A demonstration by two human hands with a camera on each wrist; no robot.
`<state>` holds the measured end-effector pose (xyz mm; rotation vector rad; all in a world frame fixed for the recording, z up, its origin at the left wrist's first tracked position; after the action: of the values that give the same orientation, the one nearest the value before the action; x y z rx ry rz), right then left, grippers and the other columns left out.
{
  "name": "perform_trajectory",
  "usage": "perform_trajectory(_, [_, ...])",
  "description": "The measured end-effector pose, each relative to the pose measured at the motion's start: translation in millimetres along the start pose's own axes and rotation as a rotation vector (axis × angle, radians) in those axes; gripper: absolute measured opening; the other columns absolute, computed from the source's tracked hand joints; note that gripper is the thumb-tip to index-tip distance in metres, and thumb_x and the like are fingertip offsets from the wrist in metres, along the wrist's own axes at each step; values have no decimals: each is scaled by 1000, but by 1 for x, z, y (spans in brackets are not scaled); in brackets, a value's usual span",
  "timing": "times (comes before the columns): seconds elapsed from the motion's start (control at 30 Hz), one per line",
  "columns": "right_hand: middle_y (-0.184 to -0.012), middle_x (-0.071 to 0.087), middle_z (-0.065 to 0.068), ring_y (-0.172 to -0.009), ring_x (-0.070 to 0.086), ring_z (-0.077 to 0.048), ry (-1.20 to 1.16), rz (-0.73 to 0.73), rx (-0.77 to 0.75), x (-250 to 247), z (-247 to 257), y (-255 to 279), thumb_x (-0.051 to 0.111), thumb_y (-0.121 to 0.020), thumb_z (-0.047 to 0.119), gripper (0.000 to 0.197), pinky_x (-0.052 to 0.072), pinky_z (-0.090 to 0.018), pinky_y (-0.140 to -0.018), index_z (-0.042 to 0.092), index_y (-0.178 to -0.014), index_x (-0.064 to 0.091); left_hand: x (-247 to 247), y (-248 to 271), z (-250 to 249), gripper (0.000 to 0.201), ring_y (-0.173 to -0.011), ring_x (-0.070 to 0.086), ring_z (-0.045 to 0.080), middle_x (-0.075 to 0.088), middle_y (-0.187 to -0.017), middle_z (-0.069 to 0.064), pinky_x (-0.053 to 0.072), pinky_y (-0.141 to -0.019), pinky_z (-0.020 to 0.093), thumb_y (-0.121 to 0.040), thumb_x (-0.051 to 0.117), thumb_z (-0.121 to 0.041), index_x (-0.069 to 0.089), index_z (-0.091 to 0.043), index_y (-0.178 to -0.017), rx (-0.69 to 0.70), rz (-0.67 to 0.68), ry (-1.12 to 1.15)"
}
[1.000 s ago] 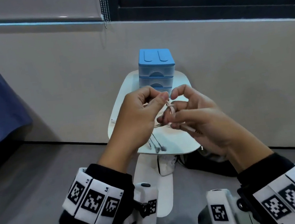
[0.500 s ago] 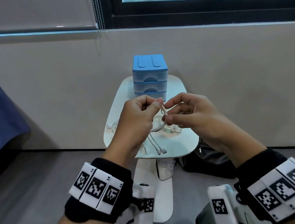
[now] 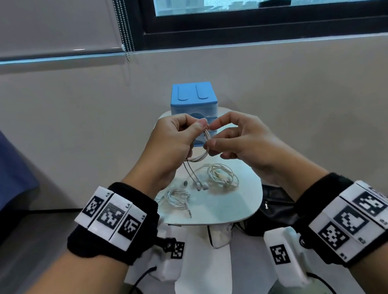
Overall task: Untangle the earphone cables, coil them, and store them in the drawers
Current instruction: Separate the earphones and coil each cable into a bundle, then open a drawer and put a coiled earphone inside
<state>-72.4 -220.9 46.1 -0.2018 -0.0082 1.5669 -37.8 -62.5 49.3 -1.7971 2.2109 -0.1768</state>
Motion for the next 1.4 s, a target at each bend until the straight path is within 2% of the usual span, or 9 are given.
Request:
perform_trajectory(0.17, [-83, 74, -13, -73, 69, -22, -124, 7, 27, 7, -10, -6, 78, -83, -6, 32, 49, -28, -66, 7, -109, 64, 1, -11, 10, 22, -40, 31, 4, 42, -46, -15, 31, -45, 20, -102, 63, -20, 67, -7, -85, -50, -24, 63])
perform_trajectory(0.33, [-93, 71, -19, -72, 70, -24, -285, -69, 98, 7, -9, -21, 73, -84, -11, 37, 50, -24, -65, 7, -112, 59, 0, -29, 17, 18, -40, 33, 3, 43, -52, -8, 33, -42, 17, -102, 62, -16, 68, 0, -100, -132, 20, 161])
perform_trajectory(0.4, [-96, 70, -18, -69, 69, -21, -314, -98, 109, 5, -6, -33, 71, -85, -11, 39, 47, -26, -66, 9, -115, 58, -4, -40, 16, 12, -50, 47, 6, 59, -66, -1, 44, -48, 18, -100, 64, -12, 70, -1, -103, -166, 71, 228])
perform_trajectory(0.5, [-96, 69, -17, -64, 67, -17, -331, -116, 123, 1, -3, -52, 71, -85, -11, 39, 45, -26, -65, 11, -114, 58, -15, -55, 17, 25, -71, 66, 12, 71, -88, 5, 55, -69, 25, -96, 65, -4, 68, -3, -121, -223, 163, 253])
perform_trajectory(0.73, [-104, 71, -31, -66, 67, -24, 88, -106, 119, -5, -23, -88, 83, -74, -9, 37, 49, -25, -53, 9, -101, 64, -38, -77, 40, 30, -86, 70, 23, 71, -96, 13, 63, -72, 32, -94, 66, 3, 64, -2, -124, -392, 292, 112])
perform_trajectory(0.97, [-87, 71, -21, -61, 71, -21, 166, -45, 212, -2, -51, -116, 76, -82, -11, 33, 48, -20, -47, 10, -101, 59, -42, -100, 78, 19, -80, 74, 28, 74, -92, 20, 63, -81, 40, -94, 68, 1, 58, -5, -110, -516, 326, -88])
perform_trajectory(1.17, [-70, 72, -11, -69, 76, -24, 334, 46, 283, 2, -74, -132, 74, -83, -9, 19, 56, -26, -60, 6, -88, 64, -38, -117, 107, 16, -67, 72, 23, 73, -82, 18, 62, -57, 31, -91, 75, -5, 62, -4, -100, -506, 362, -433])
perform_trajectory(1.27, [-68, 73, -11, -71, 77, -24, 424, 77, 309, 6, -83, -137, 76, -82, -8, 17, 60, -29, -66, 5, -86, 65, -32, -122, 114, 13, -66, 71, 25, 73, -83, 18, 62, -57, 33, -92, 76, -8, 64, -5, -95, -485, 413, -591])
perform_trajectory(1.4, [-82, 74, -16, -70, 77, -24, 592, 136, 319, 7, -81, -138, 76, -85, -4, 14, 64, -32, -67, 3, -91, 65, -31, -125, 116, 15, -65, 73, 23, 78, -82, 12, 60, -59, 30, -91, 79, -17, 69, -6, -95, -448, 461, -742])
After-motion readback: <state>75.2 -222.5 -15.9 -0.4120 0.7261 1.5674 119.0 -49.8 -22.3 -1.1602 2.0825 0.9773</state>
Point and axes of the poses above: each hand's wrist, its own y-axis away from the middle knuckle, its own x-axis out of the palm, z = x × y, the point moved 3 cm from there along -y, towards the middle knuckle
